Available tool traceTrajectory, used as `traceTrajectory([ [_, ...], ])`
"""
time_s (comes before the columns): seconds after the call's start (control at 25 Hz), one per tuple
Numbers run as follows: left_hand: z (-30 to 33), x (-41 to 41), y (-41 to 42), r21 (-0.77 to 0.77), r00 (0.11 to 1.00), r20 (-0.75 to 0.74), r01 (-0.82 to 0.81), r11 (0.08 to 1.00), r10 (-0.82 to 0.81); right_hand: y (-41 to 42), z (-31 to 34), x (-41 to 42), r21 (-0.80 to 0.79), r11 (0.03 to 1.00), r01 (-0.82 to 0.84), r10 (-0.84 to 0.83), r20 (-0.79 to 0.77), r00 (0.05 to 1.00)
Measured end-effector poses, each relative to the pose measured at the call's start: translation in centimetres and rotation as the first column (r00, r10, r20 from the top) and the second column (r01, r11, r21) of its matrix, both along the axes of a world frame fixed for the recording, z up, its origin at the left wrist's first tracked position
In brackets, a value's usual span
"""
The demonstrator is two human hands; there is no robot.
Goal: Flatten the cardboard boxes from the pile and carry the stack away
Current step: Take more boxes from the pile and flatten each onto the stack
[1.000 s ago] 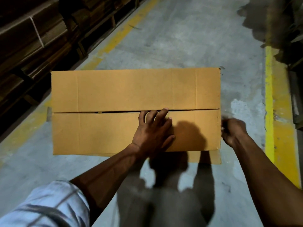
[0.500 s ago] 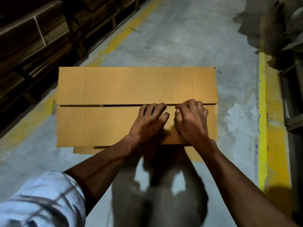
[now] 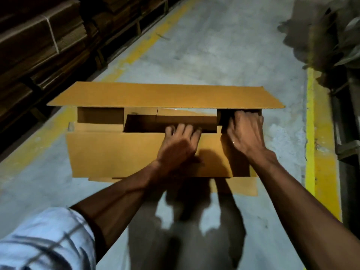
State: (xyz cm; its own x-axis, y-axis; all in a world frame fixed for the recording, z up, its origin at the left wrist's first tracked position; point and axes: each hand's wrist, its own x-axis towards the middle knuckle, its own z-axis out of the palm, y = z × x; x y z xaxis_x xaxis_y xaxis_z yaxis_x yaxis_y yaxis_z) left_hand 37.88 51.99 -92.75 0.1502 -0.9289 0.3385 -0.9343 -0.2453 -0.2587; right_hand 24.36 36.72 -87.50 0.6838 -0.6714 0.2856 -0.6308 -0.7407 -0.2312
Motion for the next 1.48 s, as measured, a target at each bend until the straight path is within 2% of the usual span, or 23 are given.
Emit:
traceTrajectory([
  [0.08,0.2,-1.1,0.4,-0.082,0.998,-0.025,0.062,0.995,-0.064,-0.7,1.1,0.5,0.067,0.997,-0.026,0.032,-0.083,0.996],
  [0.16,0.7,-2.0,0.4,-0.128,0.987,-0.082,0.125,0.984,-0.137,-0.6,1.4,1.1,0.060,0.998,0.027,-0.017,-0.169,0.985],
  [0.28,2.0,-3.0,0.4,-0.148,0.971,-0.136,0.177,0.973,-0.197,-0.2,1.8,2.4,0.054,0.991,0.126,-0.119,-0.115,0.986],
  [0.32,2.5,-3.3,0.6,-0.126,0.965,-0.141,0.205,0.971,-0.222,-0.1,2.2,3.1,0.079,0.987,0.137,-0.123,-0.156,0.980],
  [0.4,3.8,-4.0,1.3,0.025,0.944,-0.174,0.288,0.957,-0.279,-0.3,3.1,4.6,0.073,0.987,0.143,-0.120,-0.260,0.958],
  [0.48,4.9,-4.4,2.1,0.193,0.929,-0.211,0.345,0.919,-0.305,-0.2,3.5,6.3,0.048,0.986,0.158,-0.140,-0.262,0.955],
  [0.6,6.7,-4.8,3.1,0.270,0.930,-0.266,0.326,0.906,-0.255,-0.3,2.9,7.9,0.115,0.947,0.300,-0.260,-0.273,0.926],
  [0.68,7.4,-4.5,3.2,0.332,0.905,-0.367,0.342,0.879,-0.214,-0.6,1.9,8.3,0.063,0.936,0.348,-0.296,-0.398,0.868],
  [0.76,7.9,-3.6,3.2,0.390,0.826,-0.557,0.351,0.851,-0.086,-1.3,0.8,8.2,0.026,0.935,0.354,-0.301,-0.475,0.827],
  [0.8,8.1,-2.9,3.1,0.414,0.715,-0.696,0.324,0.851,0.066,-1.4,0.5,8.0,0.017,0.939,0.344,-0.291,-0.496,0.818],
  [0.84,7.9,-1.8,3.0,0.442,0.541,-0.804,0.265,0.857,0.247,-1.5,0.3,7.9,0.005,0.944,0.330,-0.282,-0.508,0.814],
  [0.88,7.6,-0.5,2.6,0.462,0.417,-0.831,0.152,0.874,0.367,-1.5,0.2,7.7,-0.002,0.948,0.317,-0.275,-0.501,0.821],
  [0.92,7.0,1.0,2.3,0.484,0.419,-0.797,0.014,0.875,0.435,-1.5,0.3,7.7,-0.005,0.951,0.310,-0.275,-0.473,0.837],
  [1.0,5.9,4.6,2.0,0.439,0.663,-0.524,-0.327,0.837,0.534,-1.5,0.8,7.7,-0.010,0.951,0.308,-0.285,-0.405,0.869],
  [1.04,5.6,6.4,2.3,0.378,0.711,-0.405,-0.442,0.814,0.574,-1.6,0.9,7.6,-0.017,0.953,0.301,-0.284,-0.388,0.877],
  [1.12,5.0,9.8,3.9,0.356,0.697,-0.305,-0.549,0.756,0.649,-2.0,0.7,7.1,-0.075,0.964,0.257,-0.266,-0.385,0.884],
  [1.2,3.9,12.1,5.9,0.382,0.679,-0.252,-0.585,0.715,0.690,-2.3,0.2,6.6,-0.123,0.969,0.216,-0.246,-0.372,0.895],
  [1.28,2.5,12.6,7.2,0.314,0.691,-0.257,-0.602,0.734,0.676,-2.0,0.1,6.2,-0.148,0.974,0.174,-0.214,-0.330,0.919],
  [1.32,2.0,12.5,7.4,0.235,0.680,-0.314,-0.621,0.748,0.663,-1.8,0.1,6.1,-0.173,0.974,0.144,-0.191,-0.305,0.933],
  [1.4,2.1,12.3,7.1,0.102,0.589,-0.507,-0.684,0.722,0.630,-1.7,0.2,5.9,-0.204,0.968,0.146,-0.194,-0.243,0.950],
  [1.48,2.6,12.6,6.8,0.079,0.453,-0.667,-0.746,0.661,0.591,-1.5,0.8,5.1,-0.191,0.969,0.160,-0.201,-0.223,0.954],
])
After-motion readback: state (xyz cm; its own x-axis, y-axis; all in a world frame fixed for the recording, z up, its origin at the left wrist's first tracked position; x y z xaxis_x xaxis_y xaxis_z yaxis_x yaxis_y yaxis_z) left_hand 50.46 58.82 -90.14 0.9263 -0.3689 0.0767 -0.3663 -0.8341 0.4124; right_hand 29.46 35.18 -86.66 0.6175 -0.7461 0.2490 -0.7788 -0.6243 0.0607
